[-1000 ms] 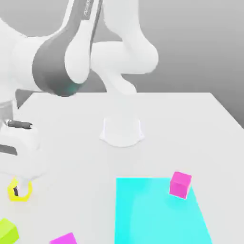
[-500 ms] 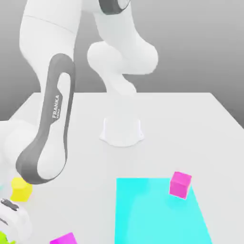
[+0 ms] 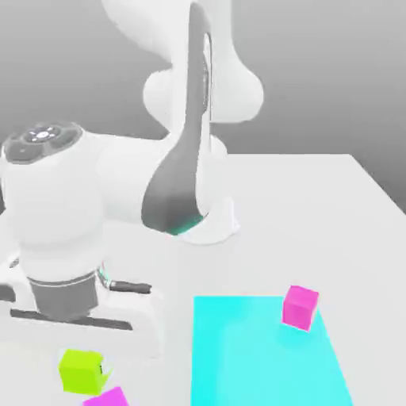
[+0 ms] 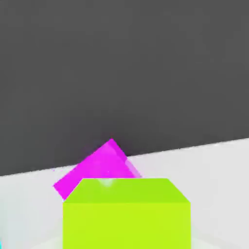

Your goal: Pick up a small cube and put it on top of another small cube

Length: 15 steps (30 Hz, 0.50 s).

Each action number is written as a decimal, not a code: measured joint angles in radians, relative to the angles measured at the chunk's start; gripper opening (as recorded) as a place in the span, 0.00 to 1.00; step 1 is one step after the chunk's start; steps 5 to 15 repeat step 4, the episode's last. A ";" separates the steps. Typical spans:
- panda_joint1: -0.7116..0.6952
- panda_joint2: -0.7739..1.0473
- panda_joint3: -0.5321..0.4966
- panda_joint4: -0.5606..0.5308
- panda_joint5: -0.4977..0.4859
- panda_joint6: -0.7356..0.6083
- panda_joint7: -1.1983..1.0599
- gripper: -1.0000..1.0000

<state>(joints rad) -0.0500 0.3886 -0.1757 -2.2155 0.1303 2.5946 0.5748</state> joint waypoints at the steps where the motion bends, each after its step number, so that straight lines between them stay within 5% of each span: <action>1: -0.004 0.030 0.008 0.002 0.009 0.028 -0.007 1.00; 15: -0.004 0.030 0.008 0.002 0.009 0.028 -0.007 1.00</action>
